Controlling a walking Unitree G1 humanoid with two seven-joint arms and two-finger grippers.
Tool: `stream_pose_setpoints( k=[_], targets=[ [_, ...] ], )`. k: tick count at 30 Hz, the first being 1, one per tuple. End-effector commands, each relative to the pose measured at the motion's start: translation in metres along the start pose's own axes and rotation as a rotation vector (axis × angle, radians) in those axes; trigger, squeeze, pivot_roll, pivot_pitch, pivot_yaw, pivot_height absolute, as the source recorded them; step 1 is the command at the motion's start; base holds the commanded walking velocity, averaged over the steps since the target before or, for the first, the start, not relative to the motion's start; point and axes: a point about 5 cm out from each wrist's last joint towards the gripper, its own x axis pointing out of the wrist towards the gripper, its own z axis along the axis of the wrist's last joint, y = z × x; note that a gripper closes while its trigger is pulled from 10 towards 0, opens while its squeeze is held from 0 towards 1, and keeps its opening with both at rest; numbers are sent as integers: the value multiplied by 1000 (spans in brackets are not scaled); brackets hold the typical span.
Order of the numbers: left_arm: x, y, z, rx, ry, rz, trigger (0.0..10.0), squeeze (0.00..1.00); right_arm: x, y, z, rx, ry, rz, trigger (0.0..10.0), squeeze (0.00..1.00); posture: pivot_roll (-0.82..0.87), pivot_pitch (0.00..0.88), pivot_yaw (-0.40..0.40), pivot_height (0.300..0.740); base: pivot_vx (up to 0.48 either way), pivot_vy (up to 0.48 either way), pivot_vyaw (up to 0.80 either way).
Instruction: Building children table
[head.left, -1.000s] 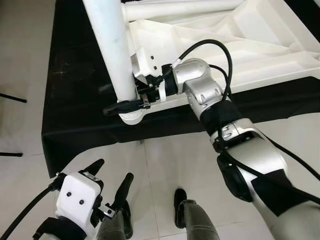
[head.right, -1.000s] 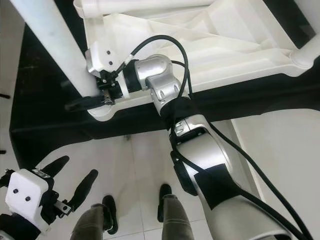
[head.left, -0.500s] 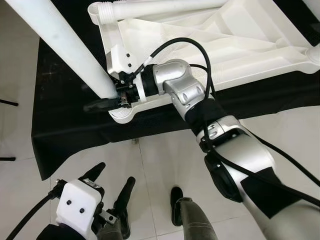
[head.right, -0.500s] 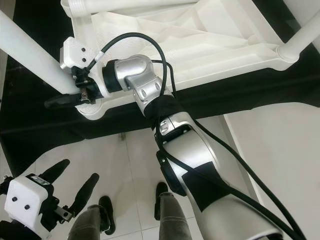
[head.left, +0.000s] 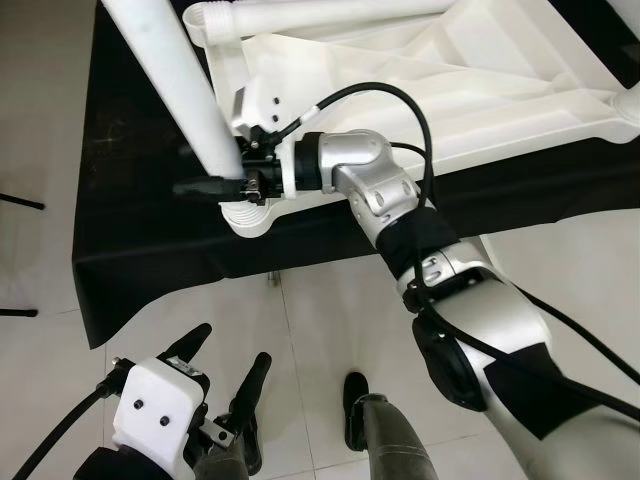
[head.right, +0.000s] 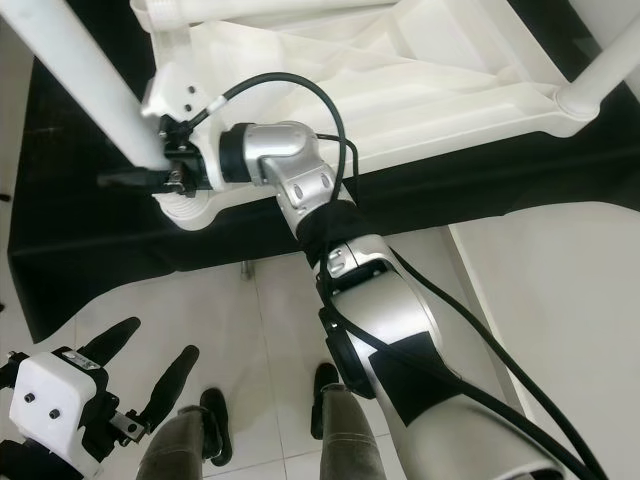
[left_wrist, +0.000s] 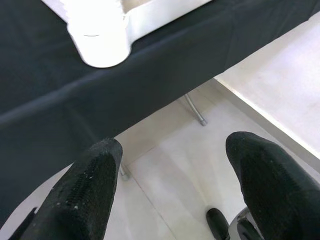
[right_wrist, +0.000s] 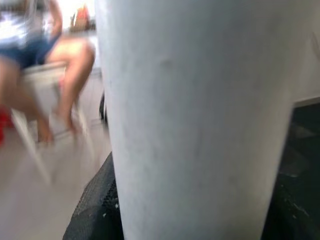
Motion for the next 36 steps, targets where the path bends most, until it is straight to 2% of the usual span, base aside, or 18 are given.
stream_pose_setpoints(
  k=[1,10,16,20,24,27,31,36],
  targets=[
    [-2,0,-1,-4,15,5,10000,0,-5,6,-20,81,14,18,10000,0,125,487,1,740,0,0,0],
    [-1,2,-1,9,22,6,10000,0,-5,23,-23,35,-21,148,10000,0,131,481,8,740,0,0,0],
    [-1,3,-1,13,23,6,10000,0,-5,28,-23,-33,10,188,10000,0,134,478,9,740,0,0,0],
    [0,3,-1,14,22,5,10000,0,-6,29,-26,-121,113,199,10000,0,131,478,6,740,0,0,0],
    [0,3,-1,14,22,5,10000,0,-7,28,-27,-143,150,196,10000,0,130,478,4,740,0,0,0],
    [1,3,-1,13,21,6,10000,0,-10,26,-25,-189,241,224,10000,0,123,477,1,740,0,0,0],
    [1,3,-1,12,21,5,10000,0,-10,26,-23,-189,270,242,10000,0,120,476,-1,740,0,0,0],
    [2,3,-1,11,22,7,10000,0,-6,22,-21,-108,306,226,10000,0,117,476,-5,740,0,0,0]
  ],
)
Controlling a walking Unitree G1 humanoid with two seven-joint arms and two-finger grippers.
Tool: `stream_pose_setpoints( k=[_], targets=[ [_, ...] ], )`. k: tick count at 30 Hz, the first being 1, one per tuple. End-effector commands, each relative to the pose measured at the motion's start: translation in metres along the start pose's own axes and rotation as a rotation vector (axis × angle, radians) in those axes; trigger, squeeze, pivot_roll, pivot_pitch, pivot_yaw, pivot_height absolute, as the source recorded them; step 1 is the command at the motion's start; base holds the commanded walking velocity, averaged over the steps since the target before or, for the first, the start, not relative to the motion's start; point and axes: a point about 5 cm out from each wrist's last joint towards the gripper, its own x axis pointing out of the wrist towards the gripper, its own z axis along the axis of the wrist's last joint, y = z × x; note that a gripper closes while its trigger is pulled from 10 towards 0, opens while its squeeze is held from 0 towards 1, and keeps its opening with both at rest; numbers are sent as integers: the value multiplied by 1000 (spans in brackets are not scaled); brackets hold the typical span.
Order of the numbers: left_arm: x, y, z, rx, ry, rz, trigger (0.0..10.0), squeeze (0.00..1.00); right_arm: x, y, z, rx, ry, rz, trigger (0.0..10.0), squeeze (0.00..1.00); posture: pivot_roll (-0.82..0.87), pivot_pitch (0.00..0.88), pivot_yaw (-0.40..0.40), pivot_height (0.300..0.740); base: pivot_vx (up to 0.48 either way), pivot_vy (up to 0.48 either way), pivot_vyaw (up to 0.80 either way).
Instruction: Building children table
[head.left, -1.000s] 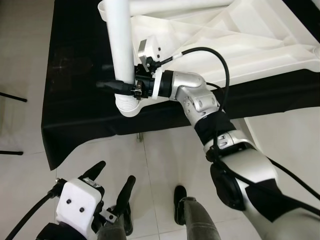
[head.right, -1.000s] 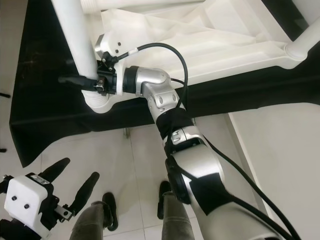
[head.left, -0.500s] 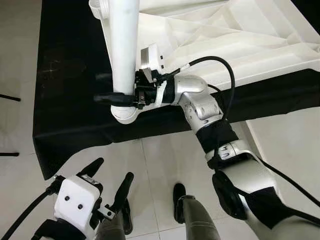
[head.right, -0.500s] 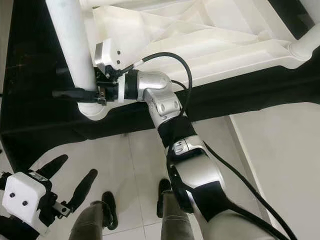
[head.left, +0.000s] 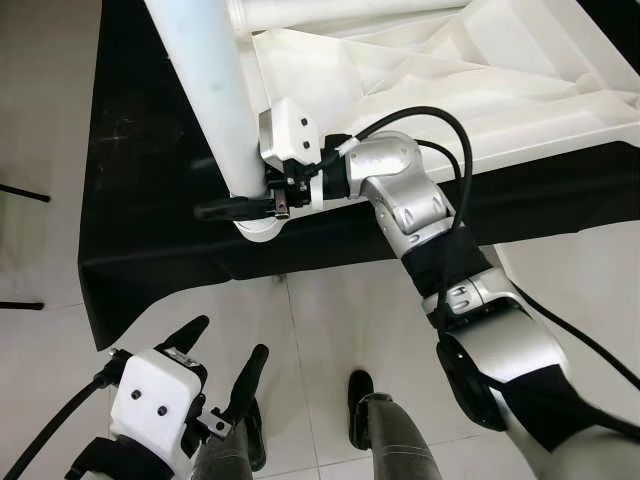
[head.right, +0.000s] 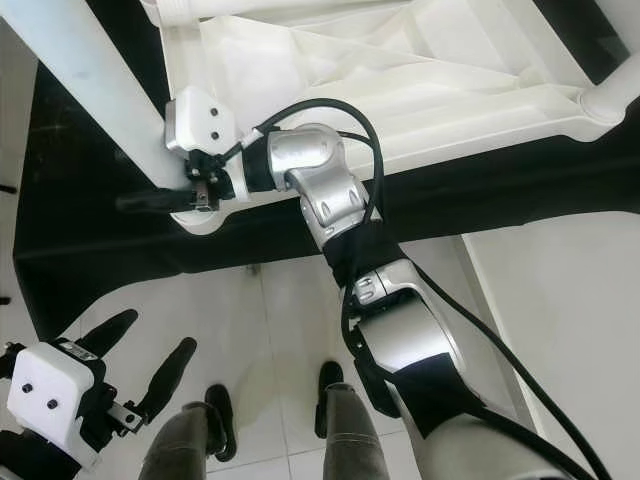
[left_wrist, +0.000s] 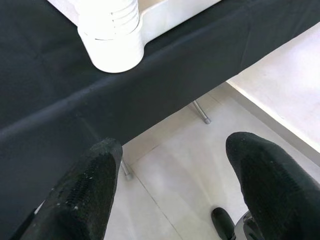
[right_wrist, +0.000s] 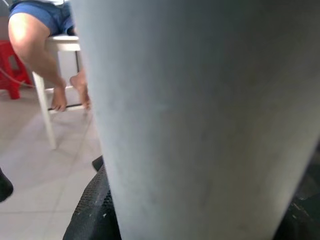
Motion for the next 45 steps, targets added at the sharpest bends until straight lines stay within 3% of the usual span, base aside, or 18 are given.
stream_pose_setpoints(
  k=[1,9,14,21,27,29,30,31,32,33,34,36,39,45],
  targets=[
    [-2,-1,-3,0,26,5,10000,0,2,13,-37,148,123,38,10000,0,117,476,-5,740,0,0,0],
    [-2,0,-4,0,28,6,10000,0,5,11,-41,235,146,3,10000,0,116,474,-7,740,0,0,0],
    [-2,-1,-3,1,28,7,10000,0,4,11,-43,235,147,-22,10000,0,117,474,-7,740,0,0,0],
    [-2,0,-3,1,28,5,10000,0,8,21,-46,261,146,17,10000,0,117,474,-1,740,0,0,0],
    [-2,0,-3,2,28,4,10000,0,10,24,-52,294,140,-28,10000,0,119,472,-1,740,0,0,0],
    [-2,0,-3,3,30,6,10000,0,8,23,-57,324,140,-146,10000,0,115,470,-7,740,0,0,0],
    [-2,0,-3,3,30,6,10000,0,8,23,-57,324,140,-146,10000,0,115,470,-7,740,0,0,0],
    [-2,-1,-3,3,30,6,10000,0,8,23,-61,332,151,-231,10000,0,115,470,-7,740,0,0,0],
    [-2,-1,-4,3,31,6,10000,0,9,25,-66,367,168,-440,10000,0,117,465,-19,740,0,0,0],
    [-3,-1,-4,3,31,7,10000,0,10,42,-70,383,188,-591,10000,0,116,464,-16,740,0,0,0],
    [-3,-1,-4,3,31,7,10000,0,10,42,-70,383,188,-591,10000,0,116,464,-16,740,0,0,0],
    [-2,0,-4,3,30,10,10000,0,5,67,-72,436,213,-799,10000,0,112,467,-6,740,0,0,0],
    [0,1,-4,3,26,2,10000,0,7,75,-72,456,203,-862,10000,0,108,457,0,740,0,0,0],
    [3,2,-7,13,24,-3,10000,0,20,65,-59,421,125,-863,10000,0,105,440,-2,740,0,0,0]
  ],
)
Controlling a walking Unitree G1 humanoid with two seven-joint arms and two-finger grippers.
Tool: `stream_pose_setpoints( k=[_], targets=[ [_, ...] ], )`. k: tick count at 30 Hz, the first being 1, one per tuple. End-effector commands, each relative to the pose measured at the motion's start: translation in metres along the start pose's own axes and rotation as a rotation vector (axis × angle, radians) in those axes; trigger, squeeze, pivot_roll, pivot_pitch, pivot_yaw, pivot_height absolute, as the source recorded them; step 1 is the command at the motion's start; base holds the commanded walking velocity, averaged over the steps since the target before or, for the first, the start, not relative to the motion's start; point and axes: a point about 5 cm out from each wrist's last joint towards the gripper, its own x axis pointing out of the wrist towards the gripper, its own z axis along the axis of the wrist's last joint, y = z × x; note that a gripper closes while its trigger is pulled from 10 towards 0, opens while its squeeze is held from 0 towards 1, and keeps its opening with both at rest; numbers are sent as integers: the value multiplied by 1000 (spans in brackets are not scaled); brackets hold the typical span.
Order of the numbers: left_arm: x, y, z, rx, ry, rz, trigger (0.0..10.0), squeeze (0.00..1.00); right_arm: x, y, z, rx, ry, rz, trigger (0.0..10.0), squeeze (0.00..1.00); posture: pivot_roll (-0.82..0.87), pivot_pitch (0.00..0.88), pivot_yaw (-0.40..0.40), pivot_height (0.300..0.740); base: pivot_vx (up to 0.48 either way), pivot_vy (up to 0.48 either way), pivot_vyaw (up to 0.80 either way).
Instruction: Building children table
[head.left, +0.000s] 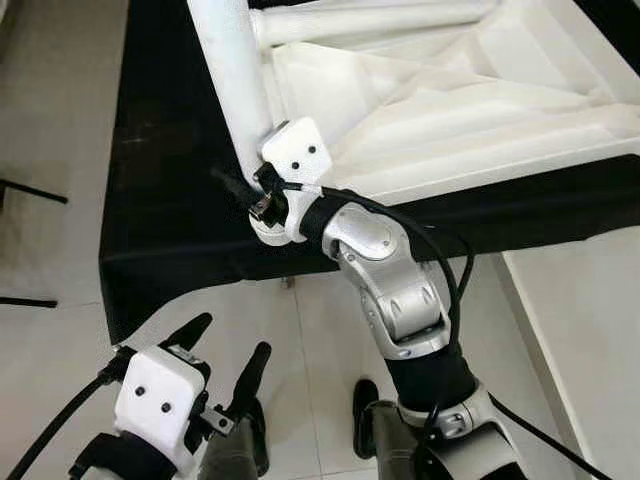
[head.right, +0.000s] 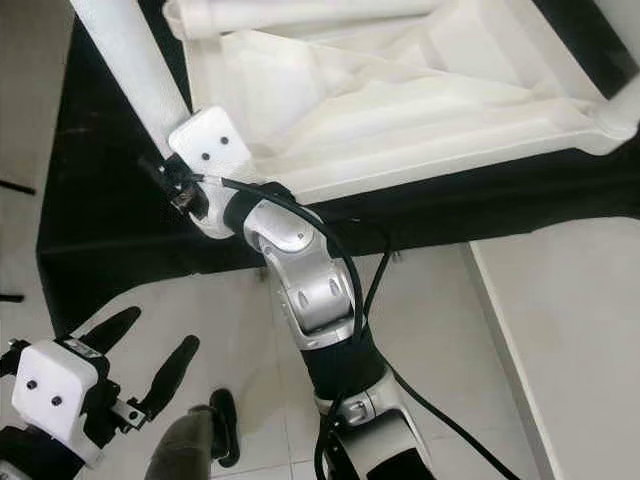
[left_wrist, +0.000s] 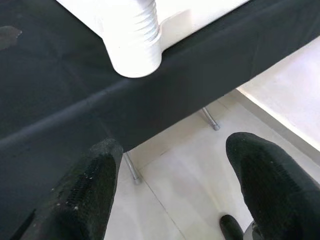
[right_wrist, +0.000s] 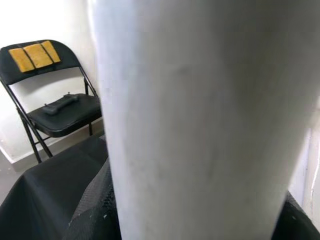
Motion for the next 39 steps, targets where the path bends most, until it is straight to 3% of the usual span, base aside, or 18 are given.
stream_pose_setpoints(
  k=[1,12,15,18,21,24,28,31,37,39],
  targets=[
    [-2,0,-5,-8,28,6,10000,0,-1,11,-46,131,175,-40,10000,0,107,438,-4,740,0,0,0],
    [4,5,-7,14,21,24,10000,0,-6,19,-45,221,189,-119,10000,0,107,421,1,740,0,0,0],
    [5,7,-8,15,19,22,10000,0,-6,21,-46,262,164,-116,10000,0,106,417,2,740,0,0,0],
    [7,8,-9,19,18,22,10000,0,-11,24,-41,352,46,-72,10000,0,108,412,3,740,0,0,0],
    [8,9,-9,21,18,24,10000,0,-13,25,-39,359,10,-47,10000,0,106,409,4,740,0,0,0],
    [8,10,-10,24,17,27,10000,0,-18,27,-41,347,-4,-8,10000,0,105,405,4,740,0,0,0],
    [9,11,-11,29,16,31,10000,0,-25,33,-45,254,-4,97,10000,0,106,402,5,740,0,0,0],
    [10,12,-12,32,17,33,10000,0,-23,36,-43,184,-18,150,10000,0,109,398,6,740,0,0,0],
    [11,12,-13,35,17,33,10000,0,-20,38,-42,128,-25,194,10000,0,113,393,7,740,0,0,0],
    [12,13,-14,38,17,34,10000,0,-16,40,-45,47,16,262,10000,0,110,393,6,740,0,0,0]
  ],
)
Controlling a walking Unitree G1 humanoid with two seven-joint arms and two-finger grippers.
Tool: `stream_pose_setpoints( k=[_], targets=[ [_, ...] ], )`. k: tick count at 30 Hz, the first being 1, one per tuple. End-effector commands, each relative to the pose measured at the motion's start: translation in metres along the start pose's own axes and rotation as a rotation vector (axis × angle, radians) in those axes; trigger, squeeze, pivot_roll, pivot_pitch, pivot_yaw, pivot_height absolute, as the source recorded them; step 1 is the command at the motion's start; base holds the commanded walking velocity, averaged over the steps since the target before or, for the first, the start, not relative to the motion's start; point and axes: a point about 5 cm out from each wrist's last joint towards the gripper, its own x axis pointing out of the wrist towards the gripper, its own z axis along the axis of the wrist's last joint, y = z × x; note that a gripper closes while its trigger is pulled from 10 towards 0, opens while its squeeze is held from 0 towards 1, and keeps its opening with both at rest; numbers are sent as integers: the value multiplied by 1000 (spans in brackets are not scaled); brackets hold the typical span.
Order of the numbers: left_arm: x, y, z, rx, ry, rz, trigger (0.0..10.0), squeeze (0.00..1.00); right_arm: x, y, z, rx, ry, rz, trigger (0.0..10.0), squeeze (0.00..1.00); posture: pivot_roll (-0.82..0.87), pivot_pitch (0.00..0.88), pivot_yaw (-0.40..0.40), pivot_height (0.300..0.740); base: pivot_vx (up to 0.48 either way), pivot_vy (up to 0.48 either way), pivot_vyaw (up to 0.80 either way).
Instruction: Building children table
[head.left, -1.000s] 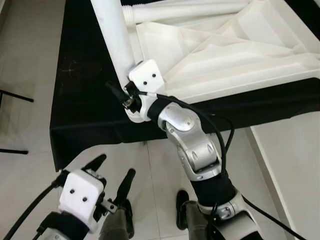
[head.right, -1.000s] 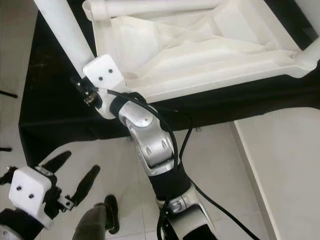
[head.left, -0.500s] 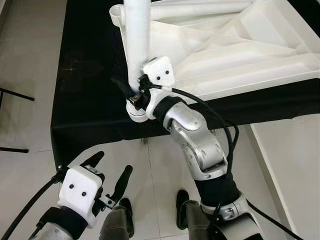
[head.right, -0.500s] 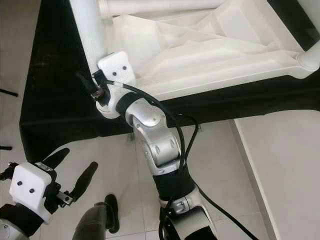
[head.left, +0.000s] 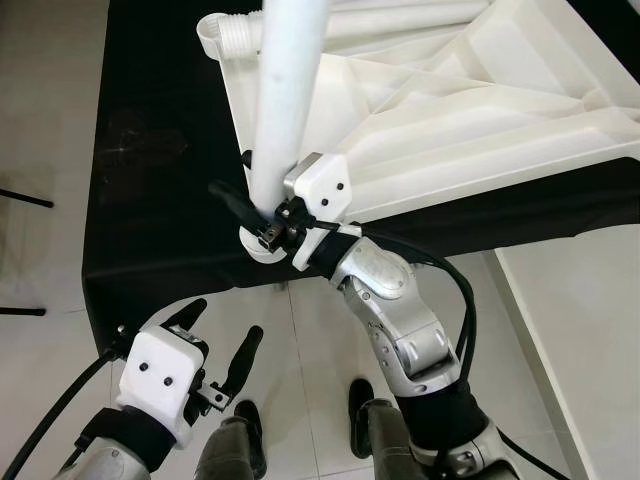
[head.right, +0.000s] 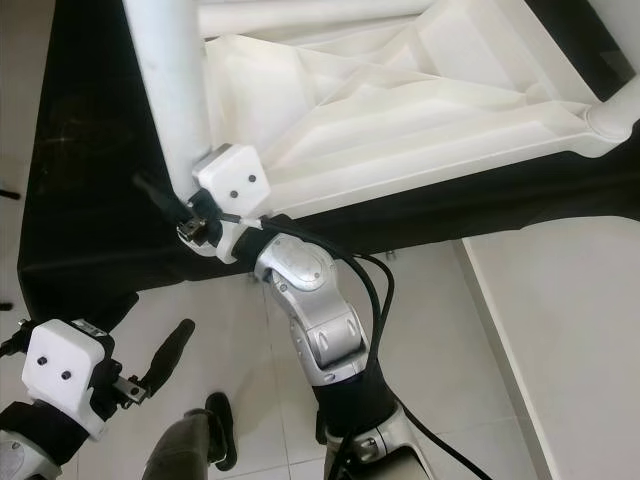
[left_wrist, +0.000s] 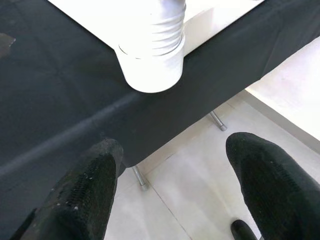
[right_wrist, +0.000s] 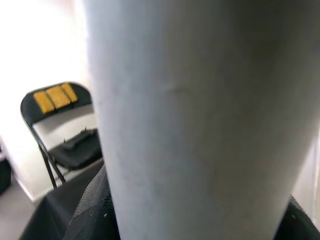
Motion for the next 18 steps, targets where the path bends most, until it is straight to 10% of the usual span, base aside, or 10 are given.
stream_pose_setpoints(
  k=[1,7,18],
  targets=[
    [-2,1,-6,0,29,8,10000,0,-2,22,-37,38,181,118,10000,0,110,393,6,740,0,0,0],
    [-1,1,-7,0,26,8,10000,0,3,19,-45,-53,276,194,10000,0,106,394,1,740,0,0,0],
    [-1,0,-8,-4,23,11,10000,0,15,6,-47,56,361,230,10000,0,100,393,-7,740,0,0,0]
  ],
)
